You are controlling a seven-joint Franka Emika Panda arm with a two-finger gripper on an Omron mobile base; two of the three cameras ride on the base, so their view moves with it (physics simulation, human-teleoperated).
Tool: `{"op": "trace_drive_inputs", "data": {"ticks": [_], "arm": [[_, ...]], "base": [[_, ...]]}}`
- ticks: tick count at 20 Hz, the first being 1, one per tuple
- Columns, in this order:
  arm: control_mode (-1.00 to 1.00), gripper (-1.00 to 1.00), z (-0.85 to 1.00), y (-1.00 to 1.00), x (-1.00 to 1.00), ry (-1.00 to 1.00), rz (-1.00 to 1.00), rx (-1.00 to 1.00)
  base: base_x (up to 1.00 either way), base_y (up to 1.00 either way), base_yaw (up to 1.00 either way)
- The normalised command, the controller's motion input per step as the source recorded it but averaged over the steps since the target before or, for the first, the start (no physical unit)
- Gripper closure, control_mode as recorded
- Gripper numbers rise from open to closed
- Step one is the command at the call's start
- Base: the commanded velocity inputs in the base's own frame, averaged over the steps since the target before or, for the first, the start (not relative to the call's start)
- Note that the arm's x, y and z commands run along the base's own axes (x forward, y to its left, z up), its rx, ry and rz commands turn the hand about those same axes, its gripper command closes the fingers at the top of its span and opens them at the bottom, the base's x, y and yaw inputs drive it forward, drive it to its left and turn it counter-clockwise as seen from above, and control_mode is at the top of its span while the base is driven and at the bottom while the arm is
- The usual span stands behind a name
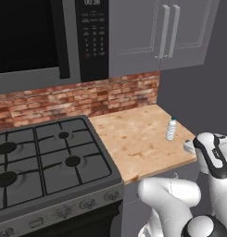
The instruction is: Take the bottled waters from the counter and place them in the freezer to freeze. Close the freezer door after placing the bottles.
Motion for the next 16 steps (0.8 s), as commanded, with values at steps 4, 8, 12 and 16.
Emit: {"op": "trace_drive_inputs", "data": {"ticks": [4, 8, 12, 16], "arm": [[-1.0, -1.0, 0.0, 0.0, 0.02, 0.0, 0.02, 0.0], [-1.0, -1.0, 0.0, 0.0, 0.12, 0.0, 0.01, 0.0], [-1.0, -1.0, -0.01, 0.0, 0.19, 0.0, 0.01, 0.0], [-1.0, -1.0, 0.0, 0.0, 0.25, 0.0, 0.01, 0.0]], "base": [[0.0, 0.0, 0.0], [0.0, 0.0, 0.0], [0.0, 0.0, 0.0], [0.0, 0.0, 0.0]]}}
